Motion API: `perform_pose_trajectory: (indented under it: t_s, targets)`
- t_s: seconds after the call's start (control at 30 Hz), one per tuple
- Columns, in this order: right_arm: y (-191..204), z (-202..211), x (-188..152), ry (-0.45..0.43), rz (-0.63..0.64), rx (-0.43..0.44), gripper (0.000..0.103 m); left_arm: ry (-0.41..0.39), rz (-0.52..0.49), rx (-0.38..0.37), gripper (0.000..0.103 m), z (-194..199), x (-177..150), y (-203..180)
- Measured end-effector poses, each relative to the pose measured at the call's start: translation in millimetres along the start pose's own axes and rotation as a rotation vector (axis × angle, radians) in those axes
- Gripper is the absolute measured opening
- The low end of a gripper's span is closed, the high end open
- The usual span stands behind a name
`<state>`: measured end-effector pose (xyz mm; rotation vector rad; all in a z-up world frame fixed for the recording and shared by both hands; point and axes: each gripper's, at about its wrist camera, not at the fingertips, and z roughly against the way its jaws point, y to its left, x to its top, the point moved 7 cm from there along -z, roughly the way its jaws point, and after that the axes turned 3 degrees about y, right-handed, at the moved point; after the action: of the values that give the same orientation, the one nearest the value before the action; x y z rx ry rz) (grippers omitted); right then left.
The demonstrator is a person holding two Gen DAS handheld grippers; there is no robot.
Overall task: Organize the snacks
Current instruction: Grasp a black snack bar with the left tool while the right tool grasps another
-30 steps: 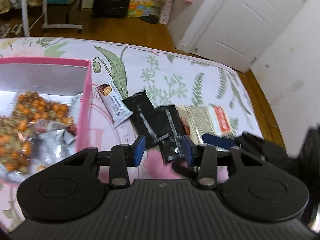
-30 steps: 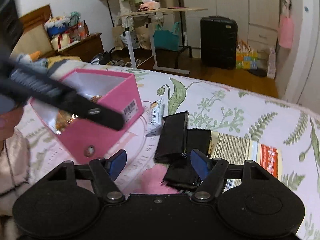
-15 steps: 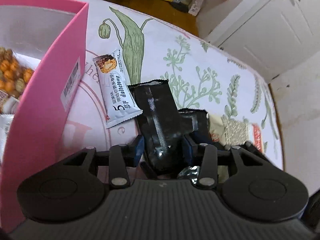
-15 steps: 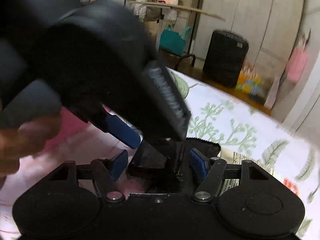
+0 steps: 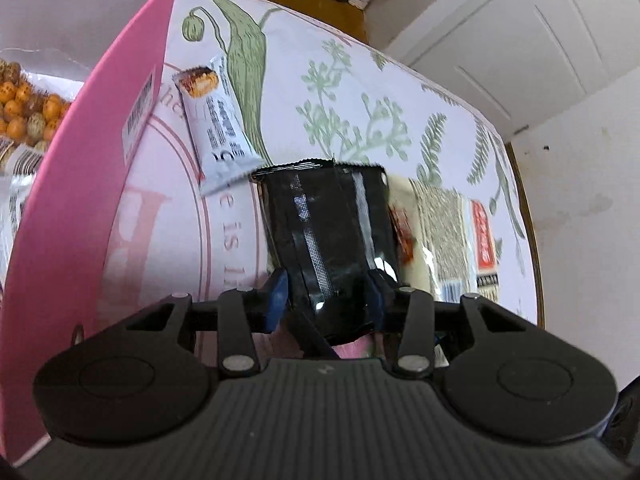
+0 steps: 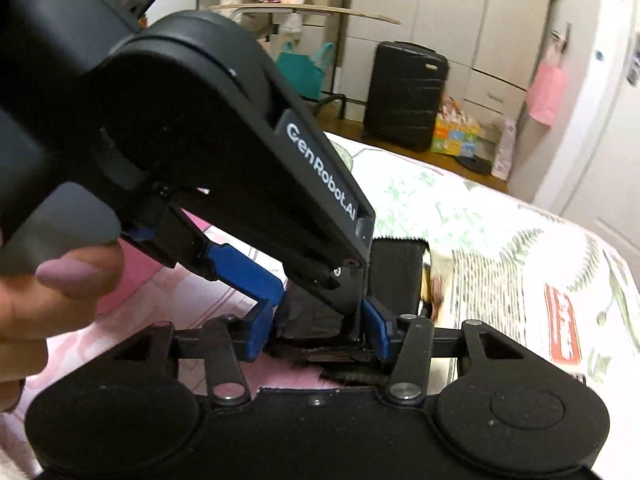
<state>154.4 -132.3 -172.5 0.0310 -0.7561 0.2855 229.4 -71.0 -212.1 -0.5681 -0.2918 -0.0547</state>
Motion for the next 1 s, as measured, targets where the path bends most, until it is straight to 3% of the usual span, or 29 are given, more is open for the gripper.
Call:
perform_pose_trajectory:
  t_s: [0.2, 0.47, 0.77, 1.0]
  targets:
    - [-5.3, 8.3, -10.1, 0.002, -0.118, 0.041, 0.055, 0.016, -0.003, -0.015, 0.049, 5.2, -11.6, -5.8]
    - [-21.0, 19.0, -16.2, 0.014, -0.291, 0.112, 0.053, 0.101, 0.002, -0.018, 0.05, 3.5, -30.5, -8.8]
    - [-14.0, 33.6, -18.1, 0.068, -0.311, 0.136, 0.054, 0.051, -0.095, 0.028, 0.049, 31.0, -42.8, -28.2]
    - [-9.0, 60.7, -14.6, 0.058, -0.283, 0.124, 0.053, 0.044, -0.154, 0.057, 0.049, 56.8, -55.4, -41.1]
